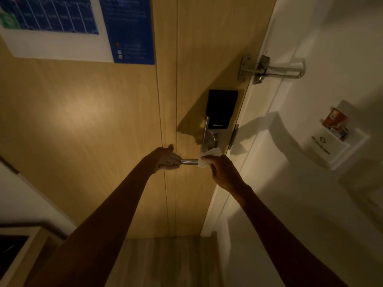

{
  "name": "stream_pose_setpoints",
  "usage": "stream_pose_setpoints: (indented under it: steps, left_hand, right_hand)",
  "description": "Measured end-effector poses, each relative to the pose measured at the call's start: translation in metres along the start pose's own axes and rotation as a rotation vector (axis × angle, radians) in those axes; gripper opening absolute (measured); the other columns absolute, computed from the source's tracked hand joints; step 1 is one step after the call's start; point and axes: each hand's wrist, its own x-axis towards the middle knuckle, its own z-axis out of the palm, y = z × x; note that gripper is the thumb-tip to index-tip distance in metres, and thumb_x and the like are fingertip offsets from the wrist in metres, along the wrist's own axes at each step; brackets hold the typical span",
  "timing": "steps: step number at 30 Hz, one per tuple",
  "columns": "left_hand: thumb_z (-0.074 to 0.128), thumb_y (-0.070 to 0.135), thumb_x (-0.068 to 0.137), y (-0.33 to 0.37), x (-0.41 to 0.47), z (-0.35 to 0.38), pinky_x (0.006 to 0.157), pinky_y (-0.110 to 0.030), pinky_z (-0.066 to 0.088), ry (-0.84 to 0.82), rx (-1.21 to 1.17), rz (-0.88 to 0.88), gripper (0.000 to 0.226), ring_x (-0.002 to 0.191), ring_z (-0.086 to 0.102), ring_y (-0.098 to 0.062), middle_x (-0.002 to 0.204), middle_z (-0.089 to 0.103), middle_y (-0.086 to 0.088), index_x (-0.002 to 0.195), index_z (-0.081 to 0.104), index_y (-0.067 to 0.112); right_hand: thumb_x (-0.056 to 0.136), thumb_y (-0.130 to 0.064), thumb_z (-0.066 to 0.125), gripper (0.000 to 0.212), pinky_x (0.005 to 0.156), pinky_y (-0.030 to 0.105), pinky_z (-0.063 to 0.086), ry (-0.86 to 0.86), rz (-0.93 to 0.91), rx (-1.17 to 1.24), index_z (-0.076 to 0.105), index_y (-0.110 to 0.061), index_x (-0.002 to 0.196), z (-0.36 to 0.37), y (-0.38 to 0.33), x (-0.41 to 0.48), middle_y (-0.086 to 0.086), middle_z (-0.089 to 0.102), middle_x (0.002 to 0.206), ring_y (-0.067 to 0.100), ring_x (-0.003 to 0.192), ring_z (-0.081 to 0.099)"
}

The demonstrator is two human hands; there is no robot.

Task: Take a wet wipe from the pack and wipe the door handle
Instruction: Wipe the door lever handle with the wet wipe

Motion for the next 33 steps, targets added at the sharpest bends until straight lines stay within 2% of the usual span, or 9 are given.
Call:
stream_pose_setpoints:
  steps: [5,7,11,14,18,22,25,28,33]
  left_hand:
    - [0.029,0.037,0.104,0.003,0.001,-0.003,0.083,-0.032,0.056,-0.03,0.031,-0.004,0.06,0.11,0.064,-0.035,0.121,0.063,-0.03,0.116,0.061,-0.012]
    - [0.028,0.037,0.104,0.004,0.002,-0.003,0.087,-0.033,0.055,-0.037,0.048,0.001,0.06,0.112,0.063,-0.036,0.121,0.063,-0.029,0.117,0.06,-0.012]
    - [0.025,0.038,0.104,0.005,0.004,-0.004,0.092,-0.035,0.052,-0.045,0.054,0.0,0.063,0.113,0.063,-0.037,0.122,0.063,-0.03,0.116,0.061,-0.013]
    - [0.024,0.04,0.104,0.004,0.005,-0.005,0.093,-0.036,0.051,-0.058,0.061,0.0,0.065,0.115,0.062,-0.036,0.124,0.062,-0.03,0.116,0.06,-0.013]
    - [0.027,0.04,0.103,-0.003,0.006,-0.009,0.095,-0.036,0.049,-0.088,-0.014,0.006,0.063,0.12,0.058,-0.038,0.127,0.059,-0.03,0.122,0.056,-0.013]
    - [0.029,0.037,0.104,-0.005,0.004,-0.007,0.091,-0.035,0.052,-0.048,-0.018,0.029,0.06,0.109,0.063,-0.035,0.123,0.062,-0.03,0.117,0.06,-0.013]
    - [0.027,0.037,0.104,-0.002,0.003,-0.004,0.093,-0.035,0.052,-0.041,0.032,0.04,0.061,0.112,0.063,-0.036,0.121,0.063,-0.029,0.117,0.06,-0.013]
    - [0.025,0.039,0.104,-0.001,0.003,-0.005,0.094,-0.035,0.053,-0.039,0.074,0.027,0.062,0.111,0.064,-0.034,0.121,0.064,-0.027,0.116,0.061,-0.01]
    - [0.026,0.038,0.104,0.001,-0.002,-0.002,0.083,-0.03,0.054,-0.013,0.066,0.021,0.062,0.086,0.066,-0.027,0.12,0.065,-0.027,0.113,0.064,-0.01]
  right_hand:
    - [0.091,-0.023,0.066,0.032,0.105,0.032,0.046,-0.074,-0.094,-0.087,0.067,-0.013,0.121,-0.013,0.012,0.018,0.008,0.066,0.124,0.02,0.119,0.059]
    - [0.089,-0.028,0.068,0.031,0.1,0.032,0.05,-0.072,-0.104,-0.088,0.07,-0.014,0.116,-0.011,0.009,0.02,0.007,0.069,0.117,0.019,0.113,0.061]
    - [0.085,-0.03,0.072,0.026,0.09,0.03,0.053,0.082,-0.104,-0.12,0.072,-0.017,0.108,0.014,-0.018,0.021,0.004,0.072,0.101,0.017,0.098,0.065]
    - [0.086,-0.031,0.071,0.027,0.096,0.033,0.05,0.078,-0.104,-0.13,0.072,-0.018,0.11,0.029,-0.041,0.027,0.002,0.073,0.104,0.016,0.104,0.064]
    - [0.084,-0.03,0.073,0.023,0.089,0.027,0.053,0.099,-0.044,-0.179,0.073,-0.023,0.106,0.008,-0.015,0.016,0.002,0.072,0.105,0.018,0.101,0.064]
    - [0.083,-0.026,0.075,0.023,0.082,0.025,0.057,0.2,-0.043,-0.161,0.074,-0.022,0.106,0.007,-0.005,0.007,0.003,0.072,0.106,0.015,0.098,0.065]
    - [0.087,-0.027,0.07,0.023,0.09,0.033,0.052,0.174,-0.107,-0.15,0.071,-0.022,0.109,0.033,-0.035,0.022,-0.002,0.074,0.097,0.013,0.098,0.064]
    - [0.088,-0.033,0.068,0.023,0.092,0.032,0.048,0.15,-0.102,-0.184,0.071,-0.024,0.108,0.04,-0.04,0.029,-0.005,0.073,0.095,0.014,0.102,0.06]
    - [0.08,-0.028,0.077,0.03,0.08,0.023,0.051,0.251,-0.023,-0.206,0.071,-0.027,0.109,0.022,-0.007,0.005,0.0,0.07,0.109,0.018,0.101,0.059]
